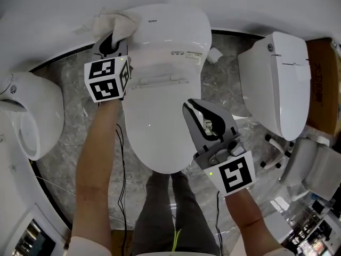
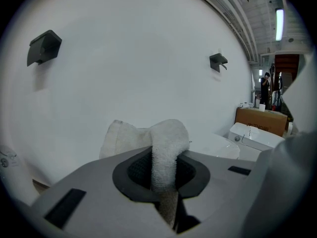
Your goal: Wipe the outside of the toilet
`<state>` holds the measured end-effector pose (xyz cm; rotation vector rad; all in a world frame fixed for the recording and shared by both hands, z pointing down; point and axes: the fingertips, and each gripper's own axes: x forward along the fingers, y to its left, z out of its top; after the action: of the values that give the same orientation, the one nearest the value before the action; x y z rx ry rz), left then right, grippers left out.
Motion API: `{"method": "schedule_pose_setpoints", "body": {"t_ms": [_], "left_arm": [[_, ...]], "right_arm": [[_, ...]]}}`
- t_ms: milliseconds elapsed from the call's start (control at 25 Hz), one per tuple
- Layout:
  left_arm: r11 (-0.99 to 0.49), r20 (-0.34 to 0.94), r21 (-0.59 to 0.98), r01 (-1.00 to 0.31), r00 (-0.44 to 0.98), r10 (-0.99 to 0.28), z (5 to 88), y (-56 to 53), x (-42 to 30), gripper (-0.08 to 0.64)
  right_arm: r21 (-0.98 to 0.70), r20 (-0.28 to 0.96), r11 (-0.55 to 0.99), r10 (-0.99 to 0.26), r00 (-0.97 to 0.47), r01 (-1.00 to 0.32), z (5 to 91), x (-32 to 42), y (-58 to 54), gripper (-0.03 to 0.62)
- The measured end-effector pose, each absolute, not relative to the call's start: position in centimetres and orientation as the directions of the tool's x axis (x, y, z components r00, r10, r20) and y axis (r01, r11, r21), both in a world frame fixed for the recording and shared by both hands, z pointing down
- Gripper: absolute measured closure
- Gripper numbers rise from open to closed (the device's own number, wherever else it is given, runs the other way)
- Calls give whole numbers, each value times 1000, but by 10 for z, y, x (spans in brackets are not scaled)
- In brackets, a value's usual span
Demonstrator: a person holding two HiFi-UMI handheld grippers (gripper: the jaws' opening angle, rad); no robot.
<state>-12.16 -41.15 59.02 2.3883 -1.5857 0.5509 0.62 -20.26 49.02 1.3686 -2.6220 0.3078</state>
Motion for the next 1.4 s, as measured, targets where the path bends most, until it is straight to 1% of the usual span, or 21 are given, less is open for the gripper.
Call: {"method": "schedule_pose_setpoints", "body": {"t_ms": [720, 1200, 1400], "left_arm": [[-479, 470, -20, -877, 415, -779, 592, -401, -13, 502], [-556, 496, -52, -829, 462, -735, 599, -390, 63, 502], [-576, 510, -37, -817, 480, -714, 603, -383, 90, 502]], "right_arm": [[-124, 237, 482, -834, -498, -867, 490, 92, -175, 540], [-131, 230, 433, -862, -452, -892, 490, 135, -152, 540], [-128, 239, 408, -872, -427, -904, 489, 154, -139, 540]]}}
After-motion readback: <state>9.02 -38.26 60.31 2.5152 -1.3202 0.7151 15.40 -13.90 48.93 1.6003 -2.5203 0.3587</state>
